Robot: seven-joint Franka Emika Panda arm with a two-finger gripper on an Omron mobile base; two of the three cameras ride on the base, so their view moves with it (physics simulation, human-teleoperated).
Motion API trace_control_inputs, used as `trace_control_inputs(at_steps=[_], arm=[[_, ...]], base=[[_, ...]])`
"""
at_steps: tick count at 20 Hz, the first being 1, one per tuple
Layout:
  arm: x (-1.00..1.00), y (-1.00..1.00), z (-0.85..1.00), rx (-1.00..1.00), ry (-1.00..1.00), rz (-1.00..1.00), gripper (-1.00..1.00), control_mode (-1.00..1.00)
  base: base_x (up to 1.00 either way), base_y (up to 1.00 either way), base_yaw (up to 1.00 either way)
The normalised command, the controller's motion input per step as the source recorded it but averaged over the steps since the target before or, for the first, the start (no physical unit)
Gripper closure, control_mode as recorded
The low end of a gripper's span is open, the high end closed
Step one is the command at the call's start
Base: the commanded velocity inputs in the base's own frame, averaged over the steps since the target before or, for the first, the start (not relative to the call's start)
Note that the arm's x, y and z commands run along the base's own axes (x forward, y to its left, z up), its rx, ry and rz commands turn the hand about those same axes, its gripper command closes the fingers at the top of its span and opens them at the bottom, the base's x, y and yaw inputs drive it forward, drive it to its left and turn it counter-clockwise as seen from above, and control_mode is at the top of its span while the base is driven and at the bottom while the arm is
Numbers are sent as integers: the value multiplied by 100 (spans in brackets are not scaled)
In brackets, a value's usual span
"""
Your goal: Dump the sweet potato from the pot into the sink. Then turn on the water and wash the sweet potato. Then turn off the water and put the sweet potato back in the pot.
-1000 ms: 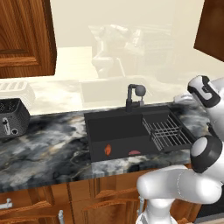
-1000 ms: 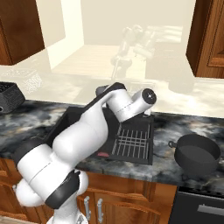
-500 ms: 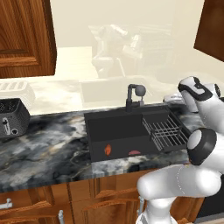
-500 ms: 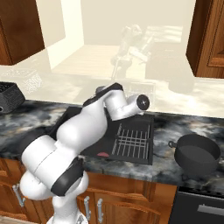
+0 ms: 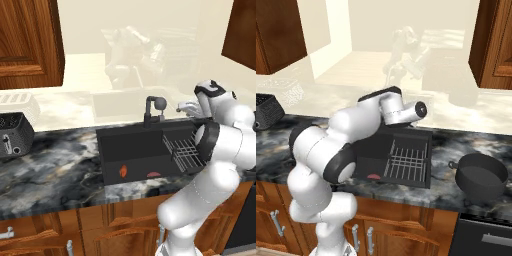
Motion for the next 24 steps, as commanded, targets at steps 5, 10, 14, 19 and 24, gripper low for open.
trace_control_inputs(at_steps=[5, 10, 14, 19, 24], arm=[[46, 0, -18, 7, 1, 5, -100, -100], [35, 0, -31, 1, -1, 3, -100, -100], [28, 0, -28, 0, -3, 3, -100, -100], [26, 0, -16, 0, -7, 1, -100, -100], [26, 6, -9, 0, -8, 0, -100, -100]], base=[[0, 0, 0], [0, 0, 0], [0, 0, 0], [0, 0, 0], [0, 0, 0]])
